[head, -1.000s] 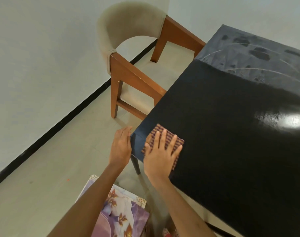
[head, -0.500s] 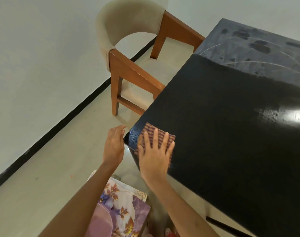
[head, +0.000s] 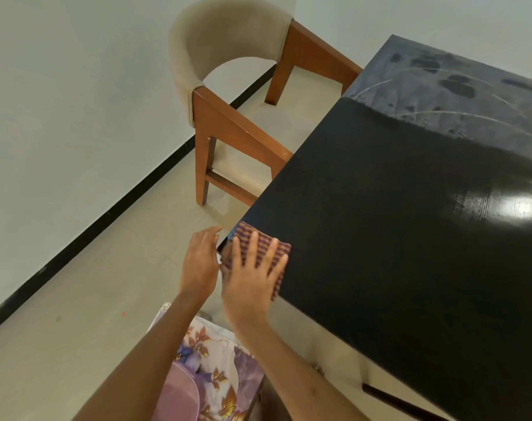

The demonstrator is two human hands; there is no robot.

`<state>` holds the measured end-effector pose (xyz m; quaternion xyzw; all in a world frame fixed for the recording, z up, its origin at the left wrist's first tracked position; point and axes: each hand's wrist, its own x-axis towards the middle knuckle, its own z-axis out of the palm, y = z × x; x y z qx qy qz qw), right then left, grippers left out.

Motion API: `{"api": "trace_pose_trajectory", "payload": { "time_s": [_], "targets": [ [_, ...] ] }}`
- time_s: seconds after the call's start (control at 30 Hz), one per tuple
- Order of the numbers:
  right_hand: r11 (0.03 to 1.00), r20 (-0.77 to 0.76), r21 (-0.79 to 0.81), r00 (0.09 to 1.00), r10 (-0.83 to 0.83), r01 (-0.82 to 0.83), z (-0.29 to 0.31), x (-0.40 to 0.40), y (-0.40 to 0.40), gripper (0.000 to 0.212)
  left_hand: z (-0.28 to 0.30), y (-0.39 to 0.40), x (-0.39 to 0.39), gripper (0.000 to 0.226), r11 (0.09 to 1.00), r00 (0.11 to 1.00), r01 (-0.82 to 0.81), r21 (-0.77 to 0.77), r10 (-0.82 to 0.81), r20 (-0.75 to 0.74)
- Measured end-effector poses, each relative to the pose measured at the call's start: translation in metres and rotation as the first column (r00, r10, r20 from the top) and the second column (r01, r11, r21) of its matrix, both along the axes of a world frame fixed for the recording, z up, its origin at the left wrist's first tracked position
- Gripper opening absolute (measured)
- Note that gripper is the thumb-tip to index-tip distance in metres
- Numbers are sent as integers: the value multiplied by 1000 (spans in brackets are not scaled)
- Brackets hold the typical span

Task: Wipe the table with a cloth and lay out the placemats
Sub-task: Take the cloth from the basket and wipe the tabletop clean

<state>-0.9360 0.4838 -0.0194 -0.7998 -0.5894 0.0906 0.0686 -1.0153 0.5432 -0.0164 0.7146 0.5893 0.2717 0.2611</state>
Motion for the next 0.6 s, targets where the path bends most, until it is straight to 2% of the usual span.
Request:
{"api": "trace_pose_trajectory", "payload": {
  "time_s": [0.1,0.27,0.4,0.6],
  "targets": [
    [981,46,-119,986,162,-156,-2,-10,25,85,-2,-3,-5,43,1000,1000,-4,-1,4,-8],
    [963,58,-113,966,254,-246,-7,12,9,74,-1,-2,-9,39,994,998,-8,113,15,-59],
    [983,88,-42,979,183,-180,-7,43,-39,79,4,0,10,40,988,995,68,141,-57,-80],
    [994,93,-70,991,94,-88,-4,99,-119,90,13,-9,66,37,969,982,189,161,-191,-5]
  ]
}}
